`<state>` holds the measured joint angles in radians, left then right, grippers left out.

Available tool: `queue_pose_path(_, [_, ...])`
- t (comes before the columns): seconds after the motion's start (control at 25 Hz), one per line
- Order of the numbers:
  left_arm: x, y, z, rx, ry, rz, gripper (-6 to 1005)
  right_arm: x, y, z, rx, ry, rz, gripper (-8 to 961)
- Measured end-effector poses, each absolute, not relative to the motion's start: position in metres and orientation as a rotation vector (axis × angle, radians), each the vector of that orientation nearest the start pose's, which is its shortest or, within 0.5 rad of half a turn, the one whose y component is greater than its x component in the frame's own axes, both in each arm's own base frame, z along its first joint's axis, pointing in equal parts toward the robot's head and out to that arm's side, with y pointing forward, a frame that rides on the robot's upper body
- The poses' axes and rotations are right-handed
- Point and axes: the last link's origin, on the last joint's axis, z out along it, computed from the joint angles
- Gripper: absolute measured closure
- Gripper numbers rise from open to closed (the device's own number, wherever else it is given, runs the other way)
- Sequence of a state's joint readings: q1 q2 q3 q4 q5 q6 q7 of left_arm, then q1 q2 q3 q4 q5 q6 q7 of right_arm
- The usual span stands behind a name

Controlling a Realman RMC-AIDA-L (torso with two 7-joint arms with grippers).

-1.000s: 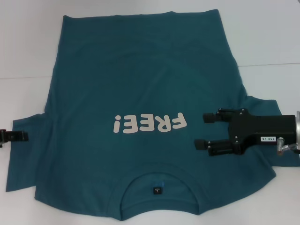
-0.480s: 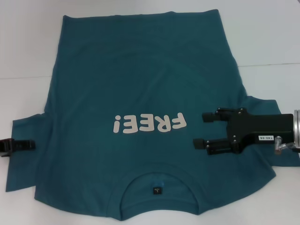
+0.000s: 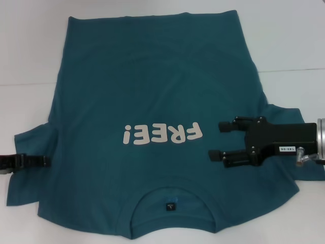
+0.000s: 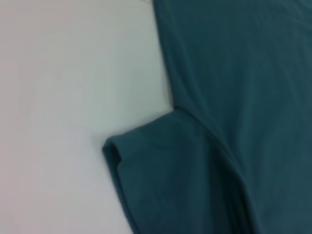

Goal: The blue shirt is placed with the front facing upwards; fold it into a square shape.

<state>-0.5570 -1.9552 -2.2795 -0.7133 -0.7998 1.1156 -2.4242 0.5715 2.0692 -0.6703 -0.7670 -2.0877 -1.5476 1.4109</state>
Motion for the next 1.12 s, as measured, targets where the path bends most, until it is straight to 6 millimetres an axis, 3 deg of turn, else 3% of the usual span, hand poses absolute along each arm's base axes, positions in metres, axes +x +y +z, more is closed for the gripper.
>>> queue_pose_path(0.56, [-0.3391,0.3769,0.0473,-1.998,-1.601,-0.155,70,0.253,0.3512,0.0195,-2.732,0.503,0.548,25])
queue_pose_path(1.12, [-0.3406,0.3787,0.0473,-1.999,-1.559,-0.144,601,0.253,0.3531,0.0192,-2.722,0.505,0.543,26])
